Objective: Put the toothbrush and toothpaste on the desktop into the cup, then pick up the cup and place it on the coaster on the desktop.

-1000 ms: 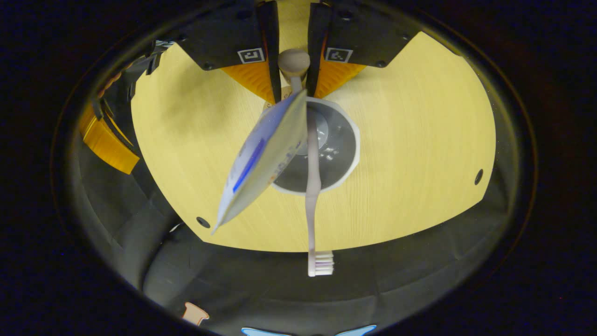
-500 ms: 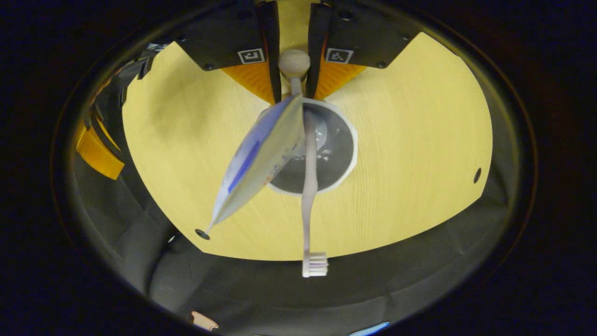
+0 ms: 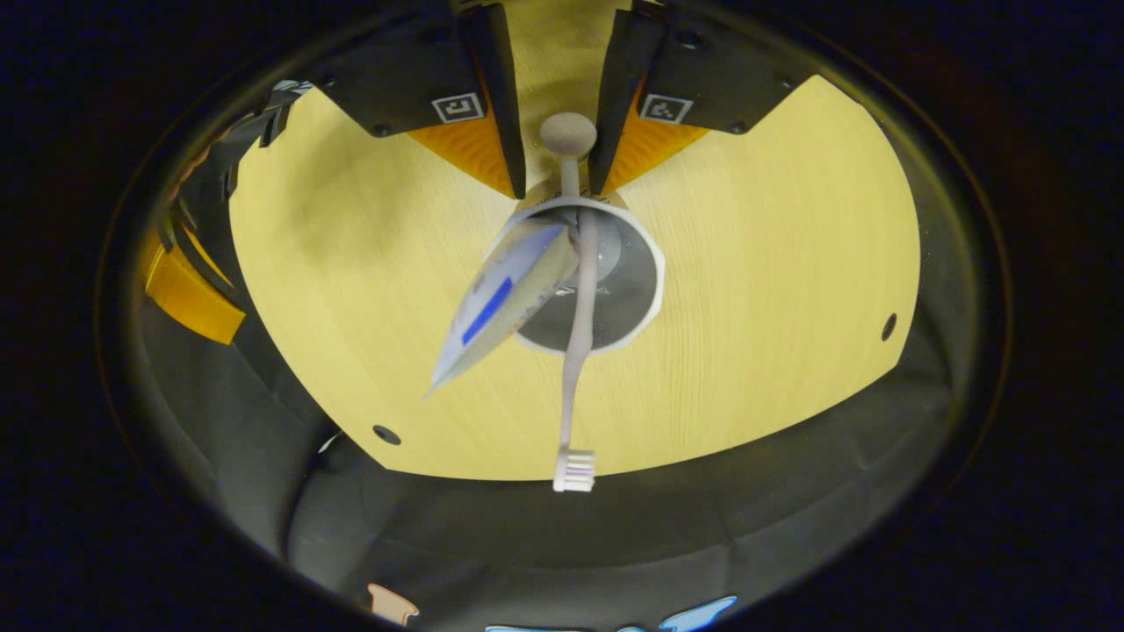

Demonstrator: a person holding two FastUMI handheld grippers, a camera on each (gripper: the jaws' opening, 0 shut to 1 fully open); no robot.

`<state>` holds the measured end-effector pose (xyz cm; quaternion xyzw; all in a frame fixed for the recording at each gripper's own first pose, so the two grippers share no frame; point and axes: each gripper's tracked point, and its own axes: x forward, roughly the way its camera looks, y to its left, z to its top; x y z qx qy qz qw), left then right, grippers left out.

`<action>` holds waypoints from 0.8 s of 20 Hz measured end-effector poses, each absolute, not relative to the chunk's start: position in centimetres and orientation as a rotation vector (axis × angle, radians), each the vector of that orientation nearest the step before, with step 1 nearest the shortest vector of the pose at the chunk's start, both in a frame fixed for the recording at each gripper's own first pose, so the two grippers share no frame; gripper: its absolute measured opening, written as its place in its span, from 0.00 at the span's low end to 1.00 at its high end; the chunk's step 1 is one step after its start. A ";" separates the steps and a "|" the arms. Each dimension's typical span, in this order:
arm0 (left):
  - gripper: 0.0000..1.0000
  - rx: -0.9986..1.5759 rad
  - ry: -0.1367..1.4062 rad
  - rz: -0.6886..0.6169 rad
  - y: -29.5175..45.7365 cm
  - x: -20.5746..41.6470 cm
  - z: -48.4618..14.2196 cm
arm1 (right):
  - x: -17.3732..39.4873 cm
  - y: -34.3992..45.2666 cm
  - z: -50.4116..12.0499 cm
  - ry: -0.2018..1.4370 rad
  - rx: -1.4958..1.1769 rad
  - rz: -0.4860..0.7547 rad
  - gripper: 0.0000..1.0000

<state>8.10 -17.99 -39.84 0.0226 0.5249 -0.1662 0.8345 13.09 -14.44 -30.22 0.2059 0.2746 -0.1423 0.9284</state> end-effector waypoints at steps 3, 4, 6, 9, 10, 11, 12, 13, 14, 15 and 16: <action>0.52 0.047 1.081 -0.357 -18.2 7.7 -38.3 | 12.6 -14.2 -29.5 0.553 0.422 -0.274 0.74; 0.53 0.049 1.073 -0.358 -18.1 7.6 -37.9 | 12.5 -13.9 -29.2 0.549 0.421 -0.267 0.74; 0.52 0.038 1.049 -0.357 -17.9 7.2 -36.8 | 12.3 -13.7 -28.7 0.539 0.419 -0.250 0.74; 0.55 0.003 0.993 -0.357 -17.4 6.7 -34.5 | 11.6 -12.8 -27.3 0.520 0.405 -0.212 0.75; 0.54 -0.014 0.965 -0.357 -17.5 6.5 -33.3 | 11.5 -12.5 -26.8 0.514 0.396 -0.200 0.74; 0.54 -0.028 0.932 -0.354 -17.3 6.4 -32.0 | 11.4 -12.0 -26.2 0.505 0.389 -0.184 0.74; 0.53 -0.038 0.899 -0.351 -17.1 6.3 -30.7 | 11.4 -11.6 -25.5 0.496 0.381 -0.168 0.74; 0.54 -0.048 0.863 -0.348 -16.7 6.2 -29.2 | 11.4 -11.1 -24.9 0.488 0.373 -0.150 0.74; 0.53 -0.056 0.826 -0.343 -16.2 6.0 -27.8 | 11.4 -10.7 -24.1 0.479 0.360 -0.133 0.74; 0.53 -0.063 0.785 -0.337 -15.7 6.0 -26.2 | 11.2 -10.3 -23.3 0.470 0.345 -0.116 0.74; 0.55 -0.070 0.745 -0.330 -14.9 6.1 -24.9 | 11.3 -9.9 -22.3 0.458 0.328 -0.098 0.74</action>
